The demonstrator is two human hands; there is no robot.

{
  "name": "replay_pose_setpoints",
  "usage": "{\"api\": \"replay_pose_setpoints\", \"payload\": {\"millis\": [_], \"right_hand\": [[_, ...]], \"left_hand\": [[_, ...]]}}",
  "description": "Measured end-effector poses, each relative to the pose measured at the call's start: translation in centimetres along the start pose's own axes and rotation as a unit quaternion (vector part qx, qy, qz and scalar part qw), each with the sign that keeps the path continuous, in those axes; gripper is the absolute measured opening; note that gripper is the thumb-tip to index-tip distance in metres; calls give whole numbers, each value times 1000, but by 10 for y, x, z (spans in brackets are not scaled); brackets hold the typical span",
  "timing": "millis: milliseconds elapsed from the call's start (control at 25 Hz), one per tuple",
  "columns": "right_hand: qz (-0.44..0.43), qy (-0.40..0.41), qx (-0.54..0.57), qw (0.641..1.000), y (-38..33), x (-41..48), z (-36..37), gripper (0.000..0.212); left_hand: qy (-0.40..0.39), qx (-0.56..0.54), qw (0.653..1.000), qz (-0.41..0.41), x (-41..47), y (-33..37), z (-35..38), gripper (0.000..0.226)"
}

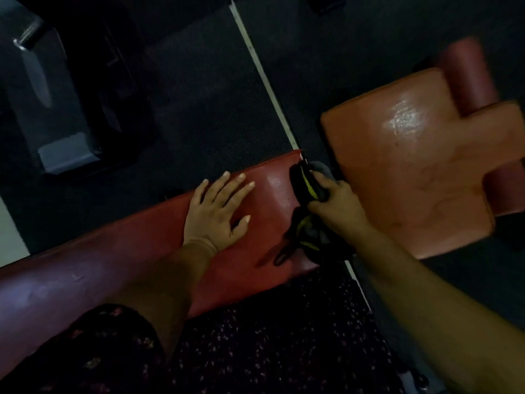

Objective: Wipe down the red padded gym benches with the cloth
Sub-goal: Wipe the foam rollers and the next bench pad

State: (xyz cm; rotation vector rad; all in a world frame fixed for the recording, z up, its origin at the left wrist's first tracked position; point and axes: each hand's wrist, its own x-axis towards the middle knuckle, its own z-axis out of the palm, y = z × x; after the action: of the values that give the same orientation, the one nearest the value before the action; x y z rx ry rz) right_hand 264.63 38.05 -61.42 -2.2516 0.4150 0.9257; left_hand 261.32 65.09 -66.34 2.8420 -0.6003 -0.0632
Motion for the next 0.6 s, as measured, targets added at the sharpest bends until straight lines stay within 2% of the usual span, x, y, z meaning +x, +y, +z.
{"api": "replay_pose_setpoints", "payload": {"millis": [80,160,200,320,400,520,600], "right_hand": [[-42,3,-50,998,1,-19,10,73],[-85,-38,-128,987,19,-34,6,75],[-76,-53,-144,985,31,-35,0,76],[-1,-36,-53,998,47,-31,-2,76],[-9,-10,1,1000,43,-47,12,74],[-36,8,-14,999,60,-77,37,74],[47,24,63,997,70,-82,41,73]], "left_hand": [[1,5,1000,3,0,1,0,60],[-7,14,1000,6,1,1,0,60],[-6,16,1000,6,1,1,0,60],[-14,8,1000,2,0,-1,0,59],[-13,7,1000,4,0,0,0,59],[-9,0,1000,8,1,-1,1,59],[-16,3,1000,7,1,0,1,60]]}}
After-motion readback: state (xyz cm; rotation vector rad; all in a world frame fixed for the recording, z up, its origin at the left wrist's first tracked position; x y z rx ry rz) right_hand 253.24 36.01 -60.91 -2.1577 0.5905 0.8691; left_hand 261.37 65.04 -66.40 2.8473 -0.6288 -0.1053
